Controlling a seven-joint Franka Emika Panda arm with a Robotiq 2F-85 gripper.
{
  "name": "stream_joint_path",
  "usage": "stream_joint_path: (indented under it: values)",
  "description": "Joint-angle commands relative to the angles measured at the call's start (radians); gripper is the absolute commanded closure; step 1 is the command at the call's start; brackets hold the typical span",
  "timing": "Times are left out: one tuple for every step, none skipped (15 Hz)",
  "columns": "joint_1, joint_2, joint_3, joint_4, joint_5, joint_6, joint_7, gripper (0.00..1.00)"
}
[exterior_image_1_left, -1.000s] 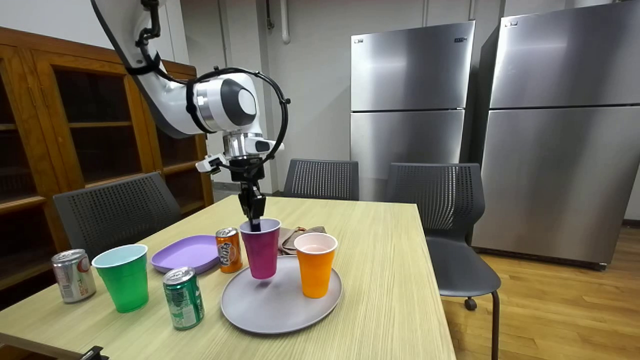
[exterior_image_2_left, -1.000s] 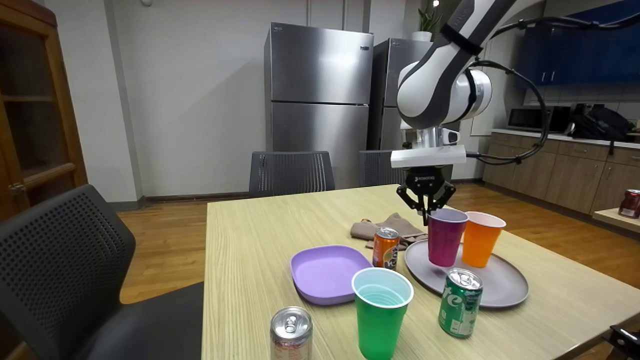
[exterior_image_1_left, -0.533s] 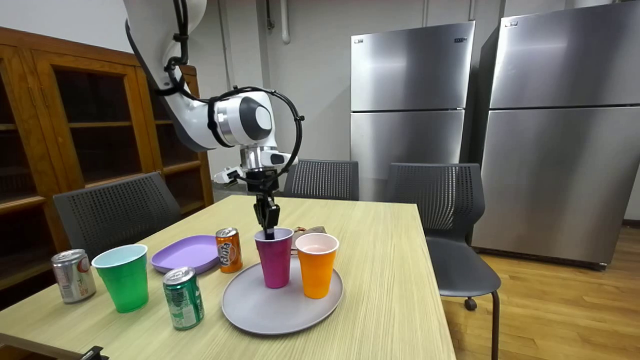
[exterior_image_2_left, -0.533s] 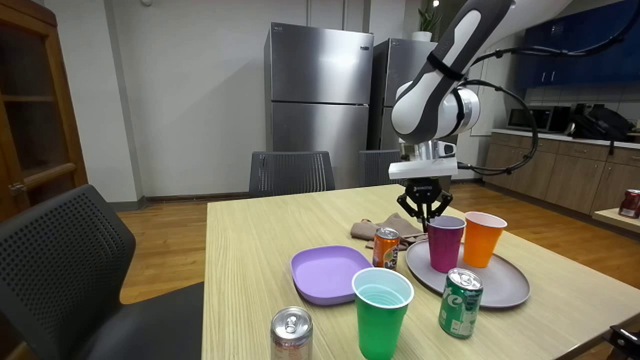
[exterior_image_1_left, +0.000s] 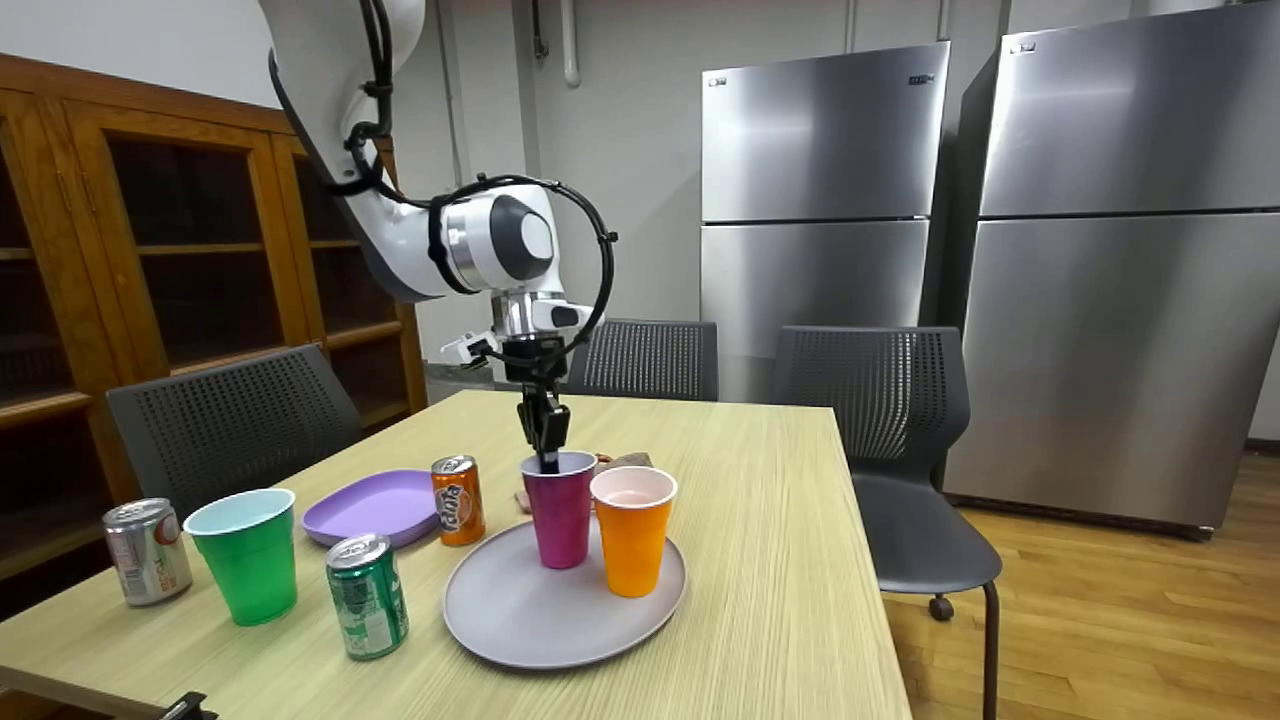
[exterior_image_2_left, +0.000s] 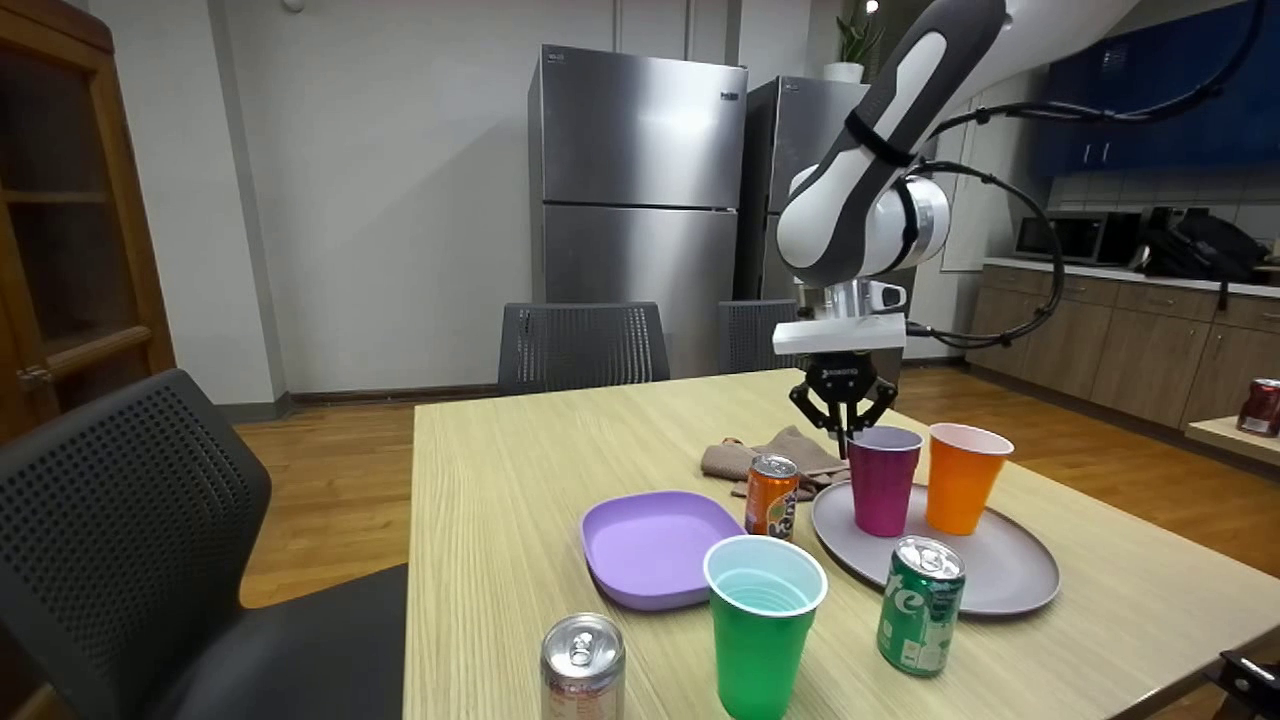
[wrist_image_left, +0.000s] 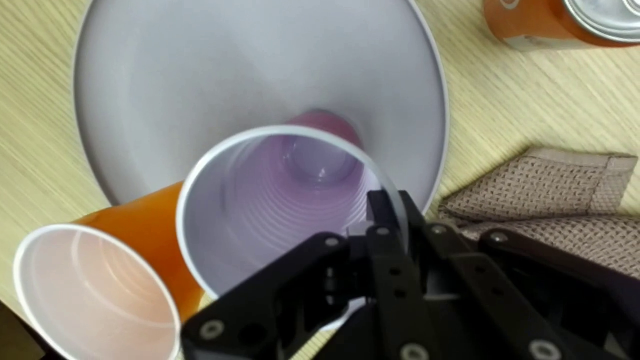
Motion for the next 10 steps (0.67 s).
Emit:
stream_joint_path:
  values:
    - [-0.006, 0.021, 0.002, 0.023, 0.028, -0.016, -0.040, 0.63]
    - [-0.006, 0.015, 0.001, 0.012, 0.030, -0.010, -0.044, 0.56]
    - [-0.007, 0.010, 0.001, 0.006, 0.032, -0.010, -0.049, 0.48]
    - [-0.009, 0.000, 0.002, -0.003, 0.038, -0.011, -0.057, 0.42]
    - [-0.010, -0.008, 0.002, -0.011, 0.042, -0.009, -0.063, 0.33]
    - [-0.011, -0.021, 0.001, -0.023, 0.046, -0.005, -0.069, 0.27]
    - [-0.010, -0.031, 0.000, -0.032, 0.048, -0.001, -0.073, 0.18]
    - [-0.010, -0.041, -0.002, -0.042, 0.050, 0.003, -0.077, 0.12]
    - [-0.011, -0.054, -0.003, -0.052, 0.052, 0.005, -0.080, 0.03]
    - [-0.011, -0.070, -0.004, -0.066, 0.052, 0.010, -0.080, 0.01]
